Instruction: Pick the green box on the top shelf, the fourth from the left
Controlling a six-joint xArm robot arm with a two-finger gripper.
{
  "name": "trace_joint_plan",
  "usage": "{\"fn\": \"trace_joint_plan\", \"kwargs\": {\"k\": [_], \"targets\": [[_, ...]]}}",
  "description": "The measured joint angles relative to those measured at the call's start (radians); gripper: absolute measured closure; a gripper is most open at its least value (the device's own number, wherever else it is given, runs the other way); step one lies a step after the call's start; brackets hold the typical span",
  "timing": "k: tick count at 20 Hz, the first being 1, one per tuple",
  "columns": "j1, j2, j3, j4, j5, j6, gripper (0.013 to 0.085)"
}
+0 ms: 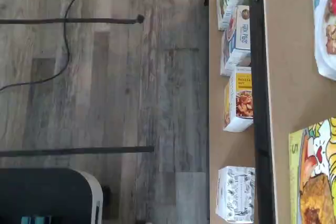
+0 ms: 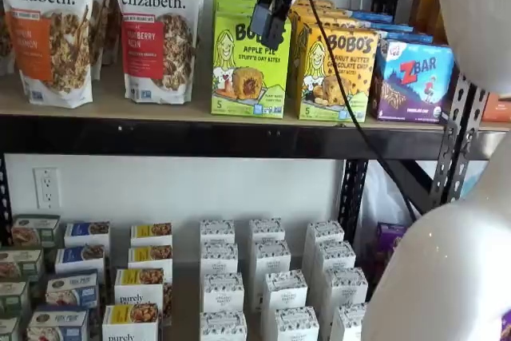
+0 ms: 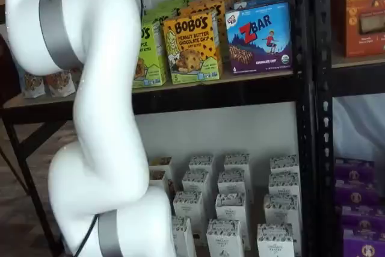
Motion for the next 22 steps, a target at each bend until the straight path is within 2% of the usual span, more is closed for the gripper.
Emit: {"fn": "trace_joint_plan", "kwargs": {"k": [2, 9, 14, 18, 22], "targets": [[-0.01, -0.005, 0.003, 0.024, 0.0, -0.005, 0.013], [-0.023, -0.022, 0.004, 0.063, -0.012, -0.009, 0.013], [-0.029, -0.032, 0.019, 0.084, -0.092, -0.013, 0.013], [-0.041, -0.032, 0.036, 0.104, -0.188, -0.026, 0.013], [-0.045, -0.024, 0.049, 0.088, -0.291, -0.036, 0.013]]}}
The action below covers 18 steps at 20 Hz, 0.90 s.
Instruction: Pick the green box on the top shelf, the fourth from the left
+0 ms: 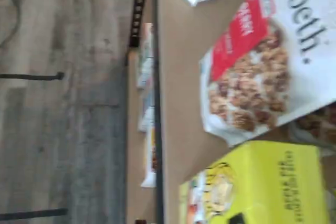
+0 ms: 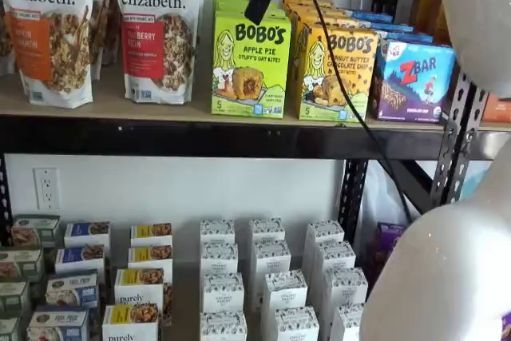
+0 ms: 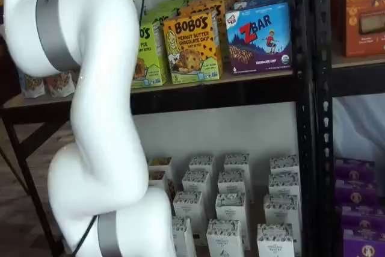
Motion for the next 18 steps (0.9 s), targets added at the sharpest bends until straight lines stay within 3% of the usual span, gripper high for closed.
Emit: {"fn": "trace_joint_plan", "kwargs": {"k": [5, 18], "targets": [[-0.014, 0.047, -0.035, -0.042, -0.023, -0.02, 0.013], [-0.055, 0.147, -0.123, -0.11, 0.115, -0.077, 0.013]]}}
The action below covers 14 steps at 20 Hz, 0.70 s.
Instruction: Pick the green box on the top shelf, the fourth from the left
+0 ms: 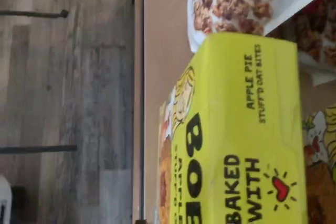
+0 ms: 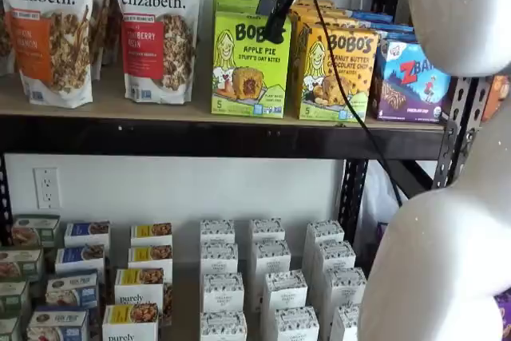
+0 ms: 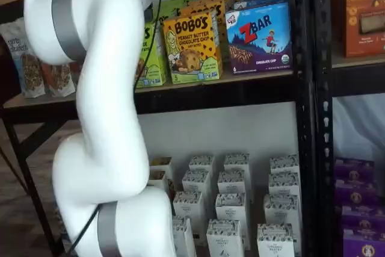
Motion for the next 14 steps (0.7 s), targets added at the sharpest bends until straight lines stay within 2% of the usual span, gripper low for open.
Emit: {"fn": "trace_joint_plan", "kwargs": {"k": [10, 12, 13, 14], "targets": [[-0.002, 0.009, -0.003, -0.003, 0.036, -0.004, 0.013], [-0.002, 0.01, -0.005, -0.003, 0.04, -0.004, 0.021], [-0.001, 0.01, -0.005, -0.004, 0.041, -0.004, 0.021], [-0.001, 0.009, -0.004, -0.005, 0.041, -0.003, 0.025]]}}
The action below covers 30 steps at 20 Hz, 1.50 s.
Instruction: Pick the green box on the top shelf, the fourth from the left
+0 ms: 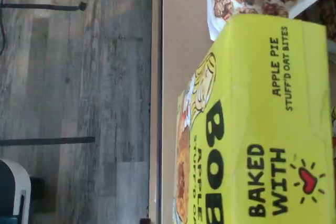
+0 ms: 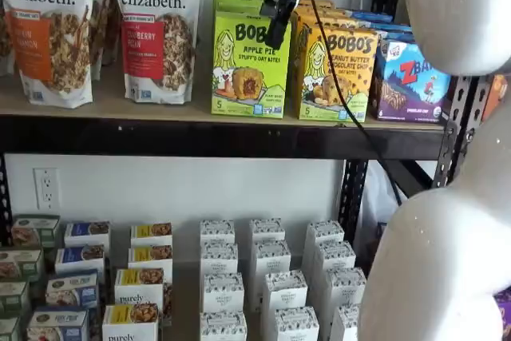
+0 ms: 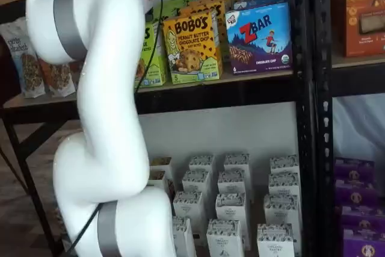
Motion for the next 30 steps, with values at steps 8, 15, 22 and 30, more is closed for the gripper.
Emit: {"fn": "trace_joint_plan", "kwargs": {"k": [8, 15, 22, 30], "targets": [[0.001, -0.013, 0.02, 0.01, -0.018, 0.001, 0.041], [0.0, -0.016, 0.02, 0.012, -0.022, 0.001, 0.053], [0.004, -0.021, 0.027, 0.006, -0.027, 0.003, 0.061], [0.007, -0.027, 0.034, 0.006, -0.038, 0.006, 0.061]]}}
